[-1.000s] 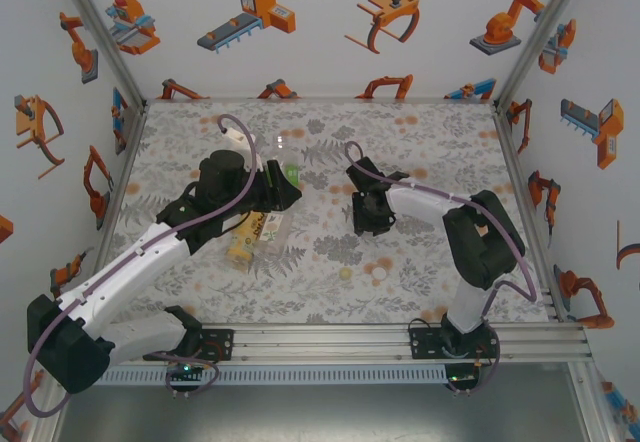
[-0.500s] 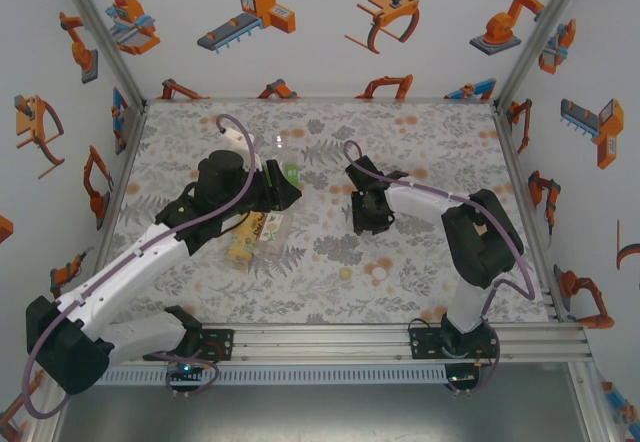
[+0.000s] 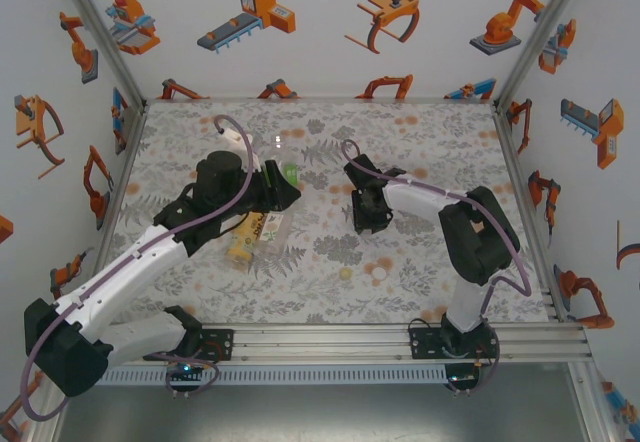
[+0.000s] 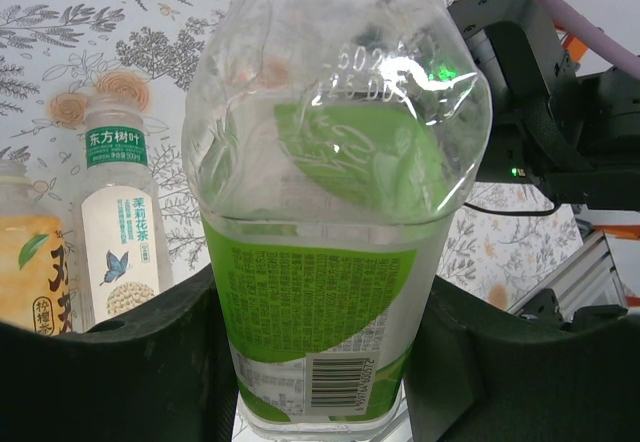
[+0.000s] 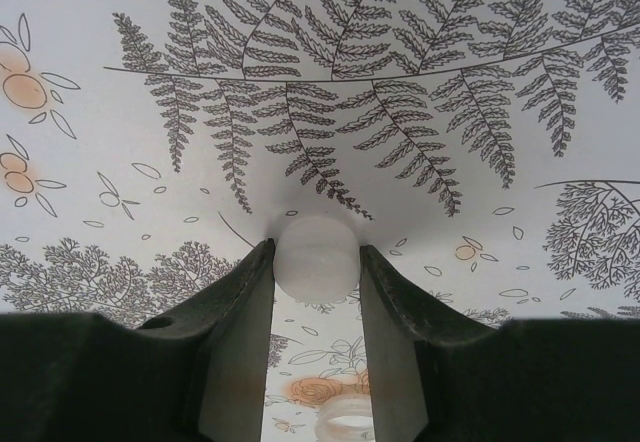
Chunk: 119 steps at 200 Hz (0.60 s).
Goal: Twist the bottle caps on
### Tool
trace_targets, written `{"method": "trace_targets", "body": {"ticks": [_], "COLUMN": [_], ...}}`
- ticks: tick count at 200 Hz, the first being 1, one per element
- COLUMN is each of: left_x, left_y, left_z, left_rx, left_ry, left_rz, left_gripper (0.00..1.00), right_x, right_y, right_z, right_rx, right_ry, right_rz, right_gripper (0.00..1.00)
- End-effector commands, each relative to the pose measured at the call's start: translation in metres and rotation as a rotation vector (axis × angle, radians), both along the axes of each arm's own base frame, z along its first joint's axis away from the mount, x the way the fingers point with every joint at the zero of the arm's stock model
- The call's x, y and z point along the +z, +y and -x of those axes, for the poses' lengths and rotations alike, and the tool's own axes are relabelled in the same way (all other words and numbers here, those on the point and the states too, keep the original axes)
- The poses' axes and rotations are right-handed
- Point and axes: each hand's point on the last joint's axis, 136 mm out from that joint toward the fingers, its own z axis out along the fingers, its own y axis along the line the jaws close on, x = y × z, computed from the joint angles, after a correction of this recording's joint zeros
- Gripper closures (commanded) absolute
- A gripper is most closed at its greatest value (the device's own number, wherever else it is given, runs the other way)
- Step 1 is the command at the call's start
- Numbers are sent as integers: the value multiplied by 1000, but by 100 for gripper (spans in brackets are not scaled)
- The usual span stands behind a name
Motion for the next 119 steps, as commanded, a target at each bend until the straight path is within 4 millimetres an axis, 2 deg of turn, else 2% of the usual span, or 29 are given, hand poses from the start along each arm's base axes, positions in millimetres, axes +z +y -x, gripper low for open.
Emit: {"method": "trace_targets", "body": {"ticks": [1, 28, 53, 85, 119], "left_x": [5, 4, -1, -10, -12], "left_y": [7, 7, 7, -4, -25], "left_z": [0, -1, 0, 8, 23], "left_rx": [25, 13, -44, -212, -439], "left_ry": [-17, -30, -49, -95, -154], "left_rz": [13, -31, -154, -285, -351], "left_gripper": [100, 100, 100, 100, 100], "right_x": [-23, -11, 13, 57, 113], "right_y": [-7, -7, -5, 3, 12], "right_z": [13, 12, 12, 13, 16], "right_rx": [17, 26, 40, 76, 143], "right_ry": [63, 42, 5, -66, -166], "right_rz": [53, 45, 11, -71, -176], "right_gripper": [66, 70, 72, 74, 76]}}
